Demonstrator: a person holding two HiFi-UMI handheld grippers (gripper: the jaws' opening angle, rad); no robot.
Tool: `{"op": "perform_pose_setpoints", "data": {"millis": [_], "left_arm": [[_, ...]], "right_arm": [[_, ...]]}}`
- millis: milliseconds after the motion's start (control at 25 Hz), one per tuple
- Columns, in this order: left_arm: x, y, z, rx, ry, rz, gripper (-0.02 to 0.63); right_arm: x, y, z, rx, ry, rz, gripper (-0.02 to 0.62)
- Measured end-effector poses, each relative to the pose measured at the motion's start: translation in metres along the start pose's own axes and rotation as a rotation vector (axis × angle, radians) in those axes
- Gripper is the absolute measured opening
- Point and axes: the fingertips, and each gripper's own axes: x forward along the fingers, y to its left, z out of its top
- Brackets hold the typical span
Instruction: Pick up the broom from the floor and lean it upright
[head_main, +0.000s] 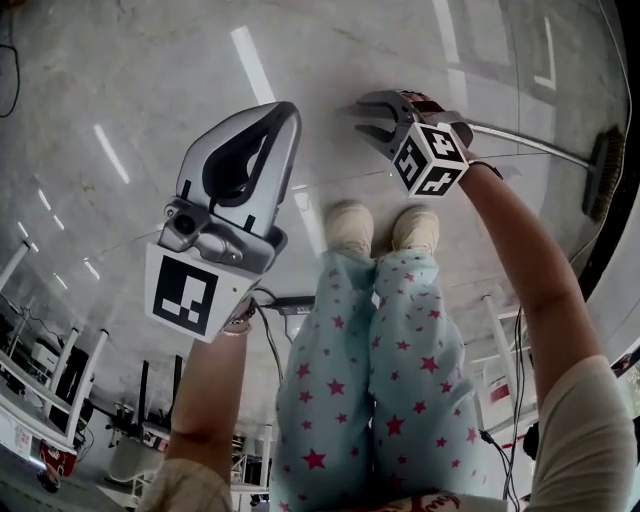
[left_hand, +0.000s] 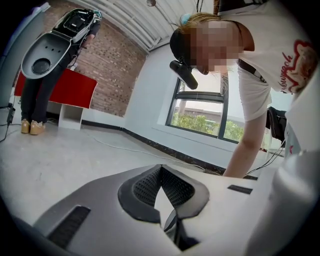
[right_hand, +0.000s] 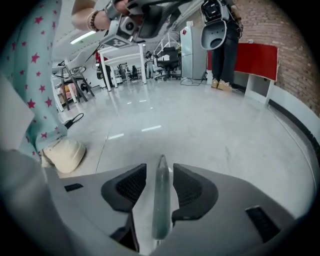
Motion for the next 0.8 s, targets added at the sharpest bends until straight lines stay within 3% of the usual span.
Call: {"op": "perform_pose_setpoints", "data": {"millis": [120,240,280,400,520,680,800], "left_arm": [[-0.004,0.001,-0.009,0.001,0.012,0.001,0.017],[-0.006,0.001,-0.013,-0.002,0.019,-0.002,0.017],[-0.006,0.002,-0.012,-0.003,0.021,-0.002,0.017],[-0.004,-0.003,-0.003,-0.004,0.021,-0.002,0.015],[-0.004,-0.014,0.015,-0.011,0.013,-0.008,0.017],[-0.006,-0.036,0.061,-0.01,0.007,-0.026,0.015],[-0.005,-0.057,0.114,0.008,-0.023,-0.04,0.017]], "right_arm": [[0.012,0.004,-0.014,-0.05,0.038,0.027,0.16],[0.014,0.007,-0.017,-0.031,0.029,0.065,0.146],[0.014,0.006,-0.016,-0.023,0.036,0.066,0.115],[0.009,-0.003,-0.012,-0.031,0.054,-0.02,0.107],[-0.019,-0.013,0.009,-0.017,0.006,-0.114,0.103],[-0.097,-0.018,0.063,-0.034,-0.102,-0.168,0.103],[-0.179,-0.034,0.103,-0.033,-0.165,-0.26,0.101]]}}
